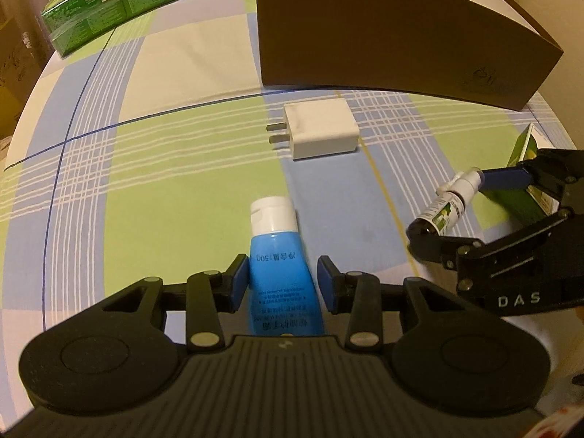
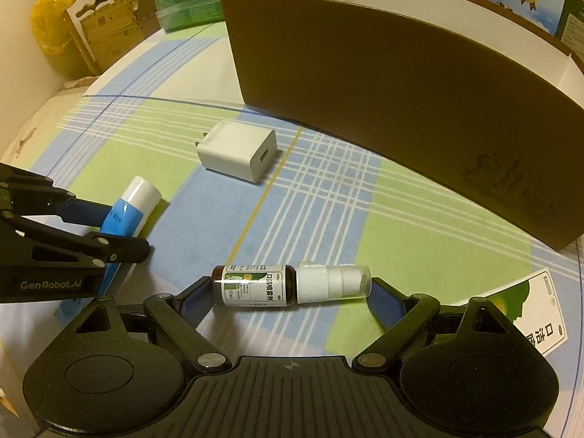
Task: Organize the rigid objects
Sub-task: 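Grasp the small brown spray bottle with the right tool while the left tool holds the tube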
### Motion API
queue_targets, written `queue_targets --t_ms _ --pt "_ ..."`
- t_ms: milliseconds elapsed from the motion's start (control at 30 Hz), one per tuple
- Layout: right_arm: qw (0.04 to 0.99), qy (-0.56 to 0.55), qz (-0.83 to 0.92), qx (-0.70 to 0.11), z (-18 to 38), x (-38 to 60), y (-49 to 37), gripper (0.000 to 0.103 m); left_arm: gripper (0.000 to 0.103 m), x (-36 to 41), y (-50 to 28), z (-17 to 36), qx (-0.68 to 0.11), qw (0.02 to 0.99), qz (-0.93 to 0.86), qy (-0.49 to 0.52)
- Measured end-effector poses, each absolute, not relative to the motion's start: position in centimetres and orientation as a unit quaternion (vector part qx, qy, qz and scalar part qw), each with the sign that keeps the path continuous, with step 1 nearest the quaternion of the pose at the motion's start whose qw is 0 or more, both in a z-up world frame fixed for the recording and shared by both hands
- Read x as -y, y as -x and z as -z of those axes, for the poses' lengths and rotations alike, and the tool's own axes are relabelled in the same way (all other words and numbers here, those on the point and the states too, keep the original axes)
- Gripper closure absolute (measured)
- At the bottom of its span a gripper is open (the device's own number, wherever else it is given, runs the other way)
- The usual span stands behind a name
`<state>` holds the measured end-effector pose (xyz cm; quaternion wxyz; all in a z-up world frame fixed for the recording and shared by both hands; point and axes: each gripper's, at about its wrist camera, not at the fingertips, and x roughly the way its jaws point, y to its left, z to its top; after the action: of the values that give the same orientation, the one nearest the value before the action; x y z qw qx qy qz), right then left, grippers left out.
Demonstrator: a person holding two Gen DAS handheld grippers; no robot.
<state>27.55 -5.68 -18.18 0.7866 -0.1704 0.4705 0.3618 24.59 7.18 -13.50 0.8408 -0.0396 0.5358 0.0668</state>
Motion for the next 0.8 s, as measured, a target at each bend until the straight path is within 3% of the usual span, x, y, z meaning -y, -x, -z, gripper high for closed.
queue_targets --t_ms 800 --pt "0.789 0.167 -0.362 -0.467 17.6 6.3 -26.5 0.017 0.072 -6.4 -23.3 12.7 -0.522 0.849 -0.067 0.045"
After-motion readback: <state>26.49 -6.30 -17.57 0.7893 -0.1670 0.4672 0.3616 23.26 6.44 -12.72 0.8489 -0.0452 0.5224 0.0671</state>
